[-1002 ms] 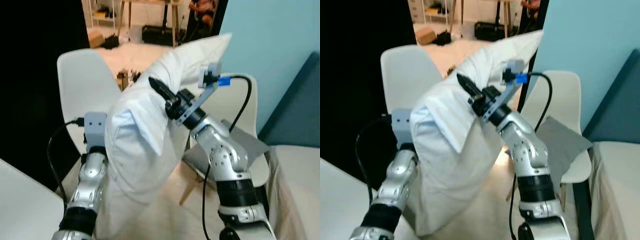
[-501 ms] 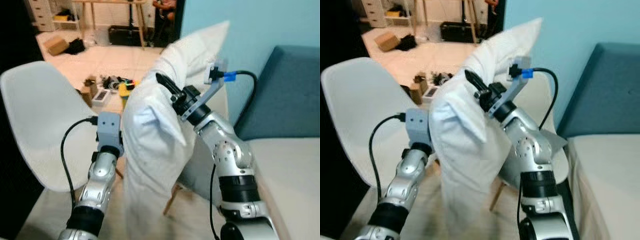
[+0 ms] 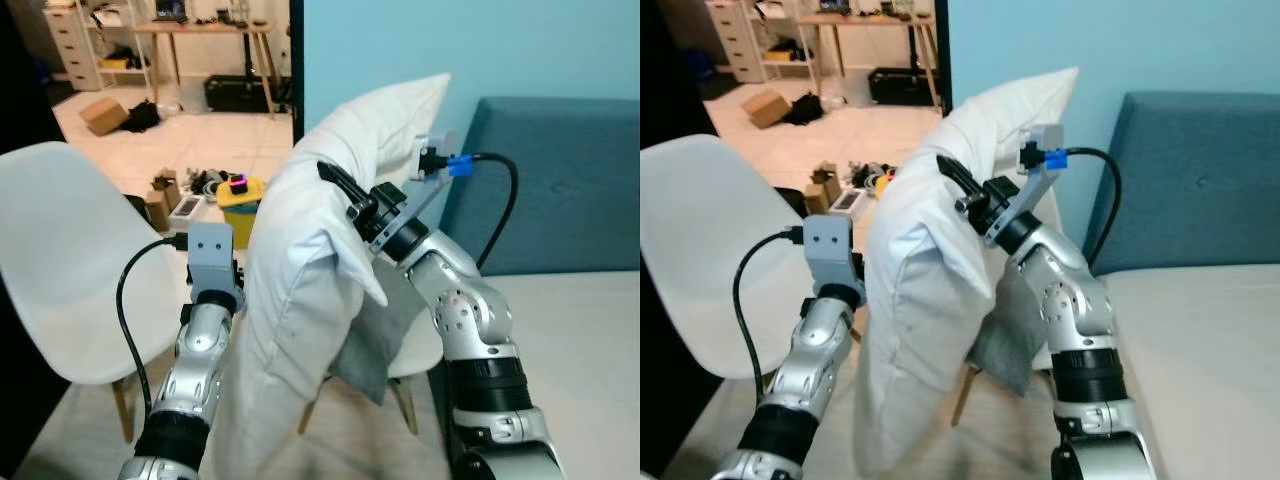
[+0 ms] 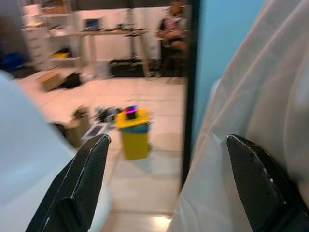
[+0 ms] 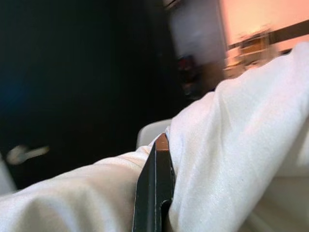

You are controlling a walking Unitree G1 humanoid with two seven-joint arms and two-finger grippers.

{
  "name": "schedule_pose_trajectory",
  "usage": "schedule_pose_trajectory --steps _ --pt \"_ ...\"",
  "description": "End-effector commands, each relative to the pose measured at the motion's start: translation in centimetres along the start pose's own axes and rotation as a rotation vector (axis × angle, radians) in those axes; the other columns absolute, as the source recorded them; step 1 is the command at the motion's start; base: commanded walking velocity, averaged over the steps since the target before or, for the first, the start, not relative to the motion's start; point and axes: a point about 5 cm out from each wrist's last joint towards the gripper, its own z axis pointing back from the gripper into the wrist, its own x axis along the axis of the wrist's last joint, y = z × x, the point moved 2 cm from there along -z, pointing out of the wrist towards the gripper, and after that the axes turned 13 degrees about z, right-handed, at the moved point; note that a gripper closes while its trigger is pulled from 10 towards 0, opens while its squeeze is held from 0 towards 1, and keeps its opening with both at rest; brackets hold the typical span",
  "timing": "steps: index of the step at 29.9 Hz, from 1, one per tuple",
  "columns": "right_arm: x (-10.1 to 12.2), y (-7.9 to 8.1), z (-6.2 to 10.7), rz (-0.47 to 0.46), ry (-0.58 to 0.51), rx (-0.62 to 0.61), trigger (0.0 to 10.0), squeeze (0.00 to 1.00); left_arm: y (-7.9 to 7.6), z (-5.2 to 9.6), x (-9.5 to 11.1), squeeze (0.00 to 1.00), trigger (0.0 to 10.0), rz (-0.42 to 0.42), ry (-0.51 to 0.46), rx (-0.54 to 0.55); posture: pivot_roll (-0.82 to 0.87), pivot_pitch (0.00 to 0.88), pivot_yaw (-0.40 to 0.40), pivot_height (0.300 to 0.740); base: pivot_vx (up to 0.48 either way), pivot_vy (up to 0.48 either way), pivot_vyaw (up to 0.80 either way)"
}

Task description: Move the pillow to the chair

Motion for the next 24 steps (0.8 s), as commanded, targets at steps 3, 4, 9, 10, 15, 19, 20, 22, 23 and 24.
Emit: schedule_pose_trajectory --steps 3,4,9,10,15,19,20,22,23,24 --pt "1.5 1.6 -0.8 0.047 -0.068 0.085 10.0 0.00 0.4 0.1 -0.3 0.00 10.0 -0.007 0.011 0.011 0.03 0.015 -0.011 0.725 0.000 0.000 0.80" --pt "1.5 1.6 -0.8 0.047 -0.068 0.087 10.0 0.00 0.3 0.1 -0.3 0.00 10.0 -0.007 0.011 0.011 0.03 0.015 -0.011 0.725 0.000 0.000 0.80" --pt "1.4 1.7 -0.8 0.048 -0.065 0.091 10.0 0.00 0.2 0.0 -0.2 0.00 10.0 -0.010 0.007 0.009 0.03 0.012 -0.012 0.725 0.000 0.000 0.80" --pt "1.3 1.7 -0.8 0.048 -0.063 0.090 10.0 0.00 0.2 0.0 -0.2 0.00 10.0 -0.011 0.006 0.006 0.03 0.010 -0.012 0.725 0.000 0.000 0.80" --pt "1.0 0.8 -1.1 0.072 -0.038 0.009 10.0 0.00 -0.3 -0.1 0.2 0.00 10.0 -0.013 -0.007 -0.034 0.03 0.005 -0.013 0.725 0.055 0.000 0.53" --pt "0.7 0.0 -1.2 0.071 -0.019 -0.042 10.0 0.00 -0.6 0.0 0.3 0.00 10.0 -0.018 -0.013 -0.053 0.03 0.001 -0.013 0.725 0.378 0.000 0.00" --pt "0.6 0.0 -1.2 0.069 -0.018 -0.045 10.0 0.00 -0.6 0.0 0.3 0.00 10.0 -0.020 -0.014 -0.056 0.03 0.001 -0.014 0.725 0.420 0.000 0.00" --pt "0.6 0.0 -1.2 0.068 -0.018 -0.045 10.0 0.00 -0.6 0.0 0.3 0.00 10.0 -0.021 -0.015 -0.057 0.03 0.001 -0.014 0.725 0.420 0.000 0.00" --pt "0.6 0.0 -1.2 0.068 -0.018 -0.045 10.0 0.00 -0.6 0.0 0.3 0.00 10.0 -0.021 -0.015 -0.057 0.03 0.001 -0.014 0.725 0.420 0.000 0.00" --pt "0.6 0.0 -1.2 0.067 -0.019 -0.044 10.0 0.00 -0.6 0.0 0.4 0.00 10.0 -0.022 -0.016 -0.058 0.03 0.001 -0.014 0.725 0.428 0.000 0.00"
